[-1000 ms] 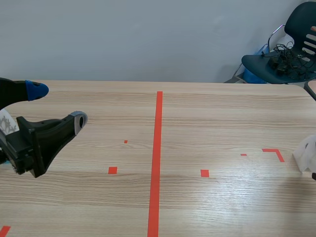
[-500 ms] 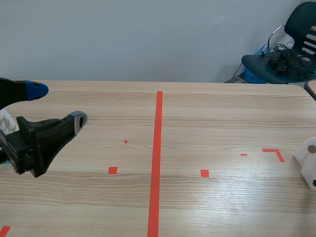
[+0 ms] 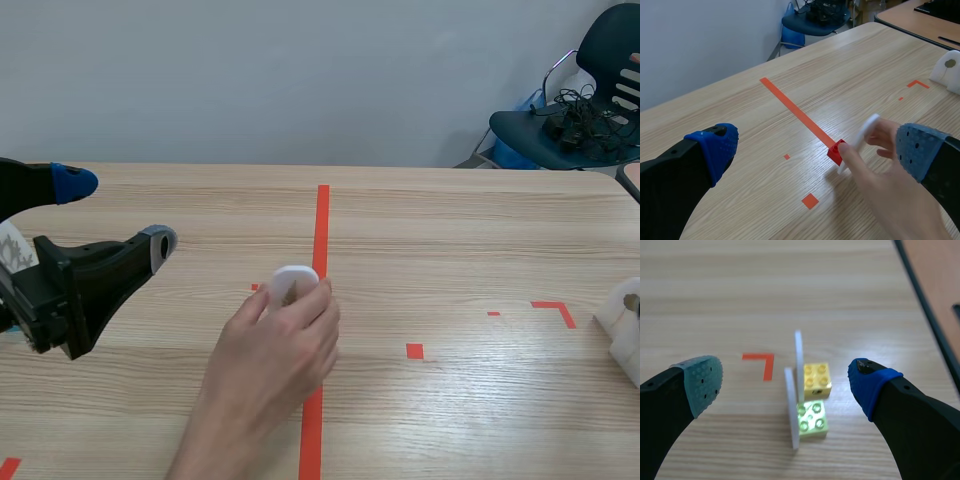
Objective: Do the leaf sorting experiment
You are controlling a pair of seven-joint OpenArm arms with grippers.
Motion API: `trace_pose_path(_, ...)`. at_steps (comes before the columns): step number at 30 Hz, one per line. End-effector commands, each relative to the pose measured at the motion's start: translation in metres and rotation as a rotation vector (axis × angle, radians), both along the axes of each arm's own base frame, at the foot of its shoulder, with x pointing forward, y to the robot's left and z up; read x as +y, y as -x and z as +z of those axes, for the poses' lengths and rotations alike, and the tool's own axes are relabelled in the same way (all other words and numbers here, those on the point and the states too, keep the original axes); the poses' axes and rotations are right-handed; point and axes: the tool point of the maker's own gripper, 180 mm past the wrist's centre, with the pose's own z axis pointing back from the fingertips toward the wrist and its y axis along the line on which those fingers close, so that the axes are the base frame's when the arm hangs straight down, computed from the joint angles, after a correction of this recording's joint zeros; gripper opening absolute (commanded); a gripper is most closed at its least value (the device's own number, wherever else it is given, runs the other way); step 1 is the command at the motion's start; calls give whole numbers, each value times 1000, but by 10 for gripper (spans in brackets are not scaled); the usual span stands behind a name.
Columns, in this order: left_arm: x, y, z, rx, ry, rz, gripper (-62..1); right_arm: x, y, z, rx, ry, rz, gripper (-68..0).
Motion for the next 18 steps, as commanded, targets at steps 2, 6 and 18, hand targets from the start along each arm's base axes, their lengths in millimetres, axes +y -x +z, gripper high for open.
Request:
trace_pose_path(2,-1,-3,7,-25,27,-1,14,-8,-2,46,-83,38,35,-147)
trace_pose_path(6,-1,-2,7,-25,27,-1,14,0,3,83,-108,80,75,-127)
trace_pose_path(18,-2,-2,7,-24,27,-2,14,102,19,126,-82,108,366,4)
